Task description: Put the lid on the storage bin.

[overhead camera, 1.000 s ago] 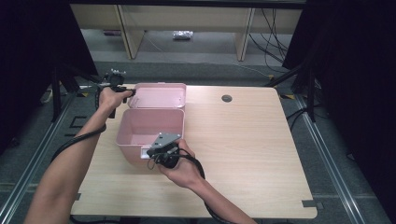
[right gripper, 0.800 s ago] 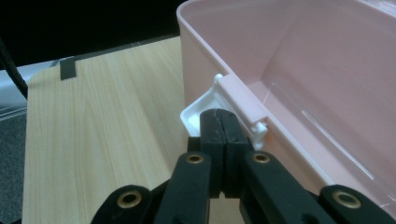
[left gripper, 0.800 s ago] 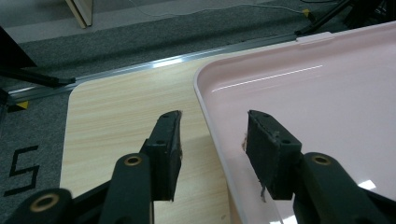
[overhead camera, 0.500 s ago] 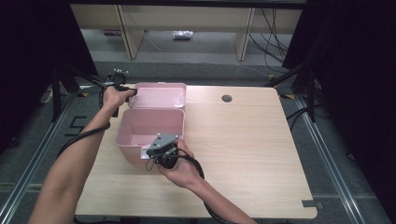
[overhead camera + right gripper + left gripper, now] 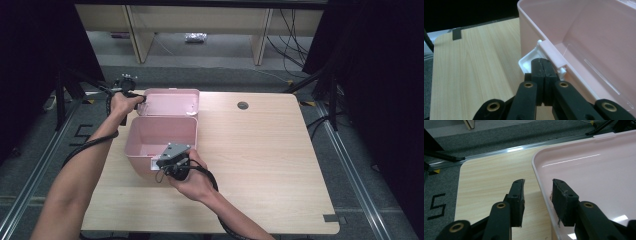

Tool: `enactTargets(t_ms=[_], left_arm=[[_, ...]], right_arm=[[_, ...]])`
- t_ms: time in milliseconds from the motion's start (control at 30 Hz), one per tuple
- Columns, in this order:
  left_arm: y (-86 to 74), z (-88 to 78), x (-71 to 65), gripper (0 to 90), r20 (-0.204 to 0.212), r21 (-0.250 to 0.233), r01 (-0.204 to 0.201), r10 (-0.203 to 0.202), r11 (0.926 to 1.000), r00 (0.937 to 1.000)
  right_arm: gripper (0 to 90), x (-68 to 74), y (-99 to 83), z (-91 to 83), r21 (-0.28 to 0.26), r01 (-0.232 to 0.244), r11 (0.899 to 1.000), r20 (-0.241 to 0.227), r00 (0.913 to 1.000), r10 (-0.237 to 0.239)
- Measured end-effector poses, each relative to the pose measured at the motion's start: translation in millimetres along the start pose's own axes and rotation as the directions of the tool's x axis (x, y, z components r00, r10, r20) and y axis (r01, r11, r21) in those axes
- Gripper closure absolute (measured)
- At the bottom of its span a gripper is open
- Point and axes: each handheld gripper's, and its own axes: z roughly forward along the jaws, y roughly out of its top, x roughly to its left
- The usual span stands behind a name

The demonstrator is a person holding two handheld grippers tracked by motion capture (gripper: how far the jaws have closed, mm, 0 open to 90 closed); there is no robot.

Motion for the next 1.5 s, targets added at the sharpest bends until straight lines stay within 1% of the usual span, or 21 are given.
enactTargets(t_ms=[33, 67, 100, 167, 333, 367, 400, 567, 667, 733, 767, 867, 933, 1100, 1167, 1200, 1333, 1367, 1400, 1433, 1500], left_arm=[[-0.1, 0.5, 0.1, 61.6, 0.002, 0.002, 0.001, -0.001, 1.0000, 1.0000], [-0.3, 1.2, 0.2, 61.8, 0.006, -0.004, 0.008, -0.008, 1.0000, 1.0000], [0.1, 1.1, 0.1, 62.0, 0.004, 0.001, 0.010, -0.010, 0.9999, 0.9999], [0.5, 1.4, 0.4, 62.8, 0.003, -0.001, 0.002, -0.002, 1.0000, 1.0000], [1.9, 1.3, 0.4, 65.6, -0.004, 0.030, 0.012, -0.012, 0.9995, 0.9999], [1.9, 1.8, 0.7, 66.3, 0.004, 0.030, 0.016, -0.016, 0.9994, 0.9999], [2.1, 1.6, 0.8, 66.9, 0.003, 0.037, 0.018, -0.018, 0.9991, 0.9998], [2.4, 2.6, 1.6, 69.3, 0.012, 0.051, 0.027, -0.028, 0.9983, 0.9995], [3.0, 3.2, 1.1, 71.4, 0.019, 0.055, 0.019, -0.020, 0.9983, 0.9996], [4.0, 2.8, 0.9, 73.6, 0.022, 0.071, 0.008, -0.010, 0.9975, 0.9997], [4.2, 3.3, 0.6, 74.6, 0.025, 0.067, 0.008, -0.010, 0.9977, 0.9996], [6.0, 2.4, -0.3, 78.0, 0.023, 0.089, -0.010, 0.008, 0.9960, 0.9997], [6.8, 2.3, -0.9, 79.1, 0.022, 0.090, -0.009, 0.007, 0.9959, 0.9997], [9.1, 1.3, -2.0, 80.3, 0.016, 0.096, -0.004, 0.003, 0.9953, 0.9999], [9.7, 0.8, -2.7, 80.9, 0.011, 0.098, 0.008, -0.009, 0.9952, 0.9999], [10.3, 0.3, -3.0, 81.2, 0.008, 0.104, 0.009, -0.010, 0.9945, 0.9999], [11.8, -0.6, -4.5, 82.3, -0.003, 0.102, 0.020, -0.020, 0.9946, 0.9998], [11.7, -2.5, -7.0, 82.5, -0.017, 0.120, 0.054, -0.053, 0.9912, 0.9985], [11.6, -3.0, -8.2, 82.6, -0.025, 0.123, 0.072, -0.069, 0.9897, 0.9973], [11.7, -3.5, -8.9, 82.8, -0.031, 0.127, 0.083, -0.080, 0.9884, 0.9963], [12.2, -4.4, -9.5, 83.0, -0.040, 0.132, 0.089, -0.084, 0.9872, 0.9956]], right_arm=[[90.0, 0.6, -0.1, -0.2, 0.002, -0.011, 1.000, -0.001, 0.9999, 0.011], [90.0, 0.6, -0.3, -0.2, -0.001, -0.012, 1.000, -0.002, 0.9999, 0.012], [90.0, 0.4, -0.5, -0.2, -0.002, -0.011, 1.000, -0.002, 0.9999, 0.011], [90.0, 0.5, -0.6, -0.2, -0.001, -0.011, 1.000, -0.003, 0.9999, 0.011], [90.0, 0.3, -0.5, -0.2, -0.001, -0.011, 1.000, -0.005, 0.9999, 0.011], [90.0, 0.1, -0.5, -0.2, 0.000, -0.011, 1.000, -0.006, 0.9999, 0.011], [90.0, -0.3, -0.2, -0.7, 0.006, -0.007, 1.000, -0.008, 0.9999, 0.007], [90.0, 0.0, -0.5, -0.1, -0.001, -0.010, 1.000, -0.006, 0.9999, 0.010], [90.0, 0.3, -0.8, -0.1, -0.005, -0.011, 1.000, -0.004, 0.9999, 0.011], [90.0, 0.1, -0.8, -0.3, -0.005, -0.012, 1.000, -0.003, 0.9999, 0.012], [90.0, -0.6, -0.4, -1.3, 0.006, -0.006, 1.000, -0.007, 1.0000, 0.006], [90.0, -0.4, -0.5, -1.9, 0.008, -0.012, 1.000, -0.008, 0.9999, 0.012], [90.0, -0.8, -0.5, -1.7, 0.005, -0.003, 1.000, -0.008, 1.0000, 0.003], [90.0, -0.7, -0.6, -1.6, 0.006, -0.003, 1.000, -0.008, 1.0000, 0.003], [90.0, -0.8, -0.6, -1.6, 0.007, -0.004, 1.000, -0.009, 1.0000, 0.004], [90.0, -0.4, -0.6, -1.8, 0.010, -0.012, 1.000, -0.007, 0.9999, 0.012], [90.0, -0.6, -0.3, -1.7, 0.012, -0.010, 1.000, -0.008, 0.9999, 0.010], [90.0, -0.7, -0.3, -1.7, 0.013, -0.010, 1.000, -0.009, 0.9999, 0.010], [90.0, -0.8, -0.3, -1.6, 0.013, -0.010, 1.000, -0.009, 0.9999, 0.010], [90.0, -0.8, -0.3, -1.6, 0.013, -0.009, 1.000, -0.009, 0.9999, 0.010], [90.0, -1.0, -0.2, -1.4, 0.013, -0.003, 1.000, -0.009, 1.0000, 0.003]])
